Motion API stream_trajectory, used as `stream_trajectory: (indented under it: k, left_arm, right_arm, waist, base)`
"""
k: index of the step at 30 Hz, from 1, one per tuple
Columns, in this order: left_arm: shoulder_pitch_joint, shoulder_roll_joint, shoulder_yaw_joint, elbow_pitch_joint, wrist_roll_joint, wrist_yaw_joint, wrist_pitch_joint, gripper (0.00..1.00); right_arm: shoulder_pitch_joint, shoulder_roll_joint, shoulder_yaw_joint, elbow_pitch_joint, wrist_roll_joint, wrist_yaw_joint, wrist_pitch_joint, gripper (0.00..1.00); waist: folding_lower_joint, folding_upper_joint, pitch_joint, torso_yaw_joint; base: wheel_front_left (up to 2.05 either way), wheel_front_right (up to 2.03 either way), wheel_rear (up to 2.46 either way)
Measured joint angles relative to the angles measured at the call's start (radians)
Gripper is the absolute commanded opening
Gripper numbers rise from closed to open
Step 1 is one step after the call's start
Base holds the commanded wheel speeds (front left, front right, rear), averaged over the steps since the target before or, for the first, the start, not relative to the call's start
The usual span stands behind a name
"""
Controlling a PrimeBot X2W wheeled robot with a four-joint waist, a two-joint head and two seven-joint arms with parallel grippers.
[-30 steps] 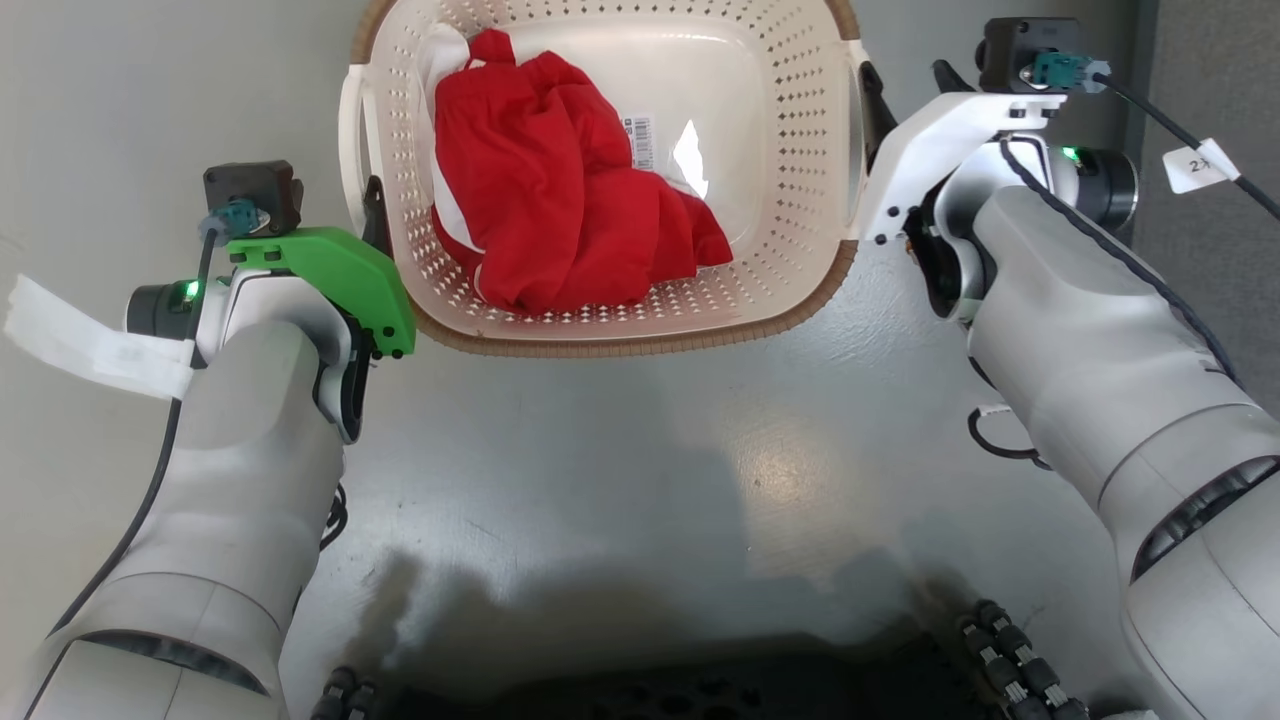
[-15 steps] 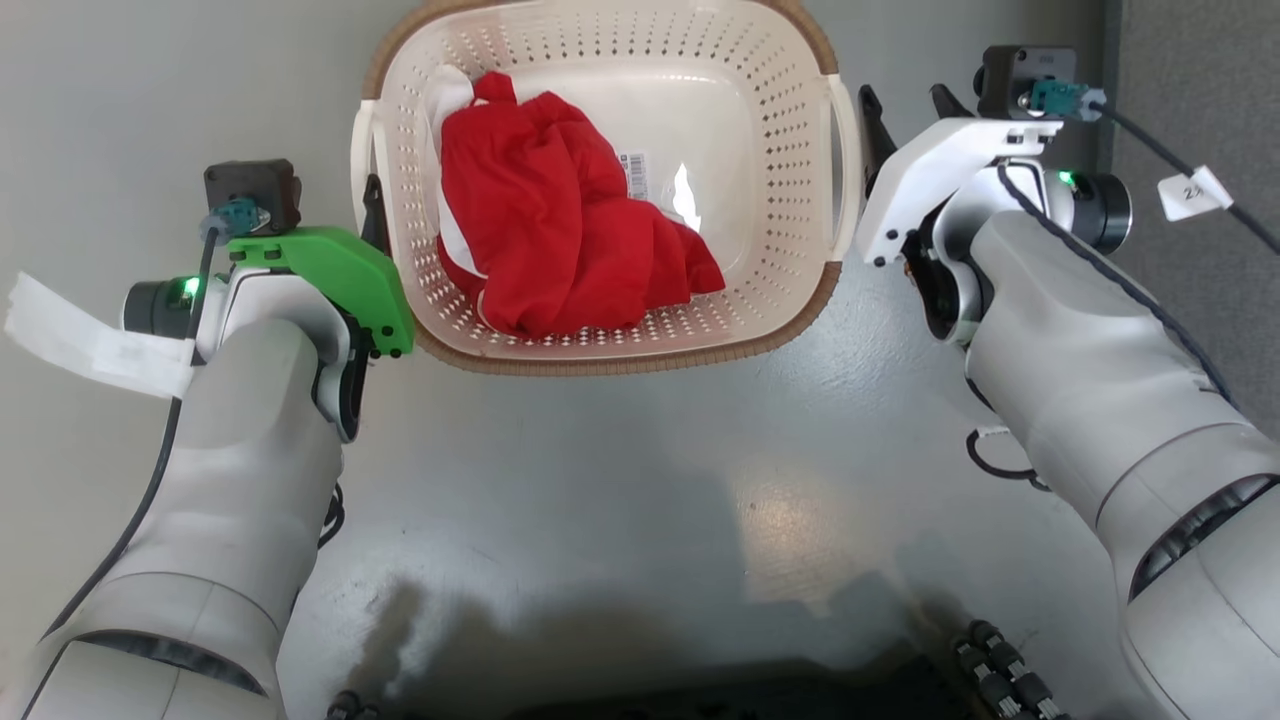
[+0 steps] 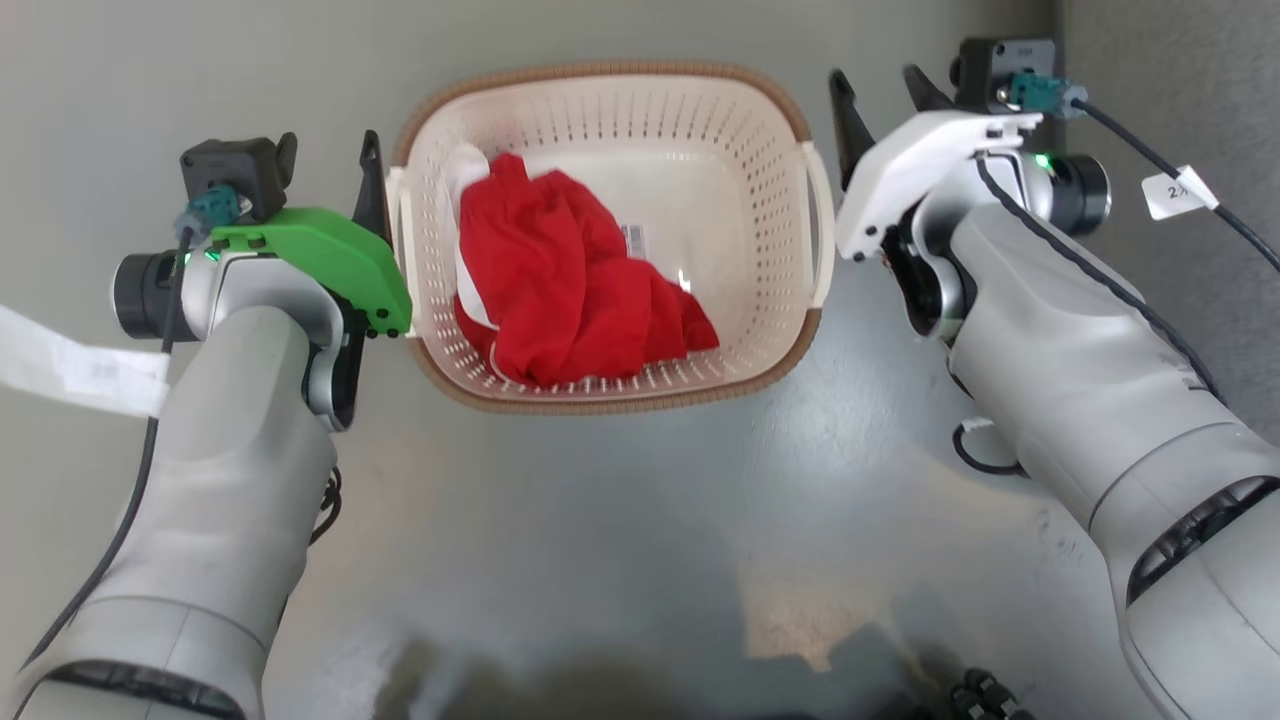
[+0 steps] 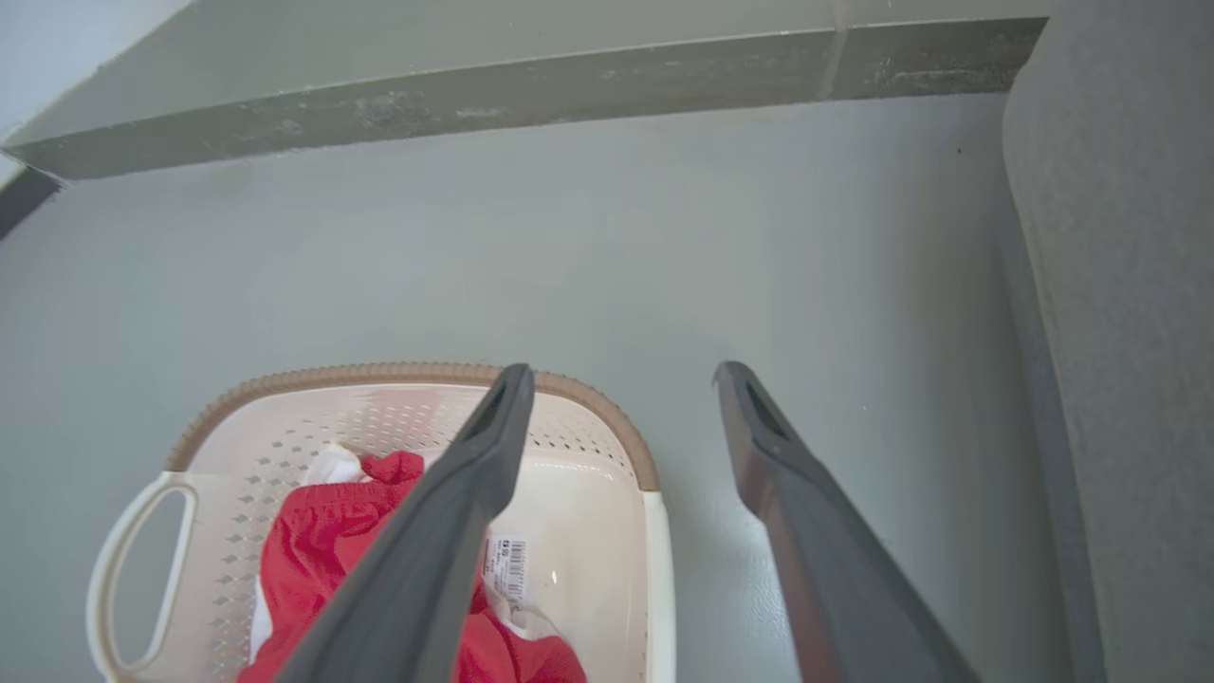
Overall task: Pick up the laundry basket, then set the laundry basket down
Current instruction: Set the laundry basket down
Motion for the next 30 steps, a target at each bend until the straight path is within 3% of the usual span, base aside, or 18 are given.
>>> stream_trajectory:
  k: [10, 30]
  left_arm:
    - [0.129, 0.027, 0.06, -0.199, 0.063, 0.01, 0.0, 1.0]
    - [0.525, 0.061, 0.198, -0.538, 0.181, 0.054, 0.0, 1.0]
  right_arm:
    - [0.053, -0.036, -0.103, -0.173, -0.101, -0.001, -0.001, 1.0]
    - [0.449, -0.071, -0.34, -0.493, -0.305, -0.003, -0.001, 1.0]
  waist:
    - [0.0, 0.0, -0.131, -0.005]
    - [-0.0001, 0.0, -0.414, -0.016]
  base:
    - [0.0, 0.0, 0.0]
    - [0.0, 0.0, 0.0]
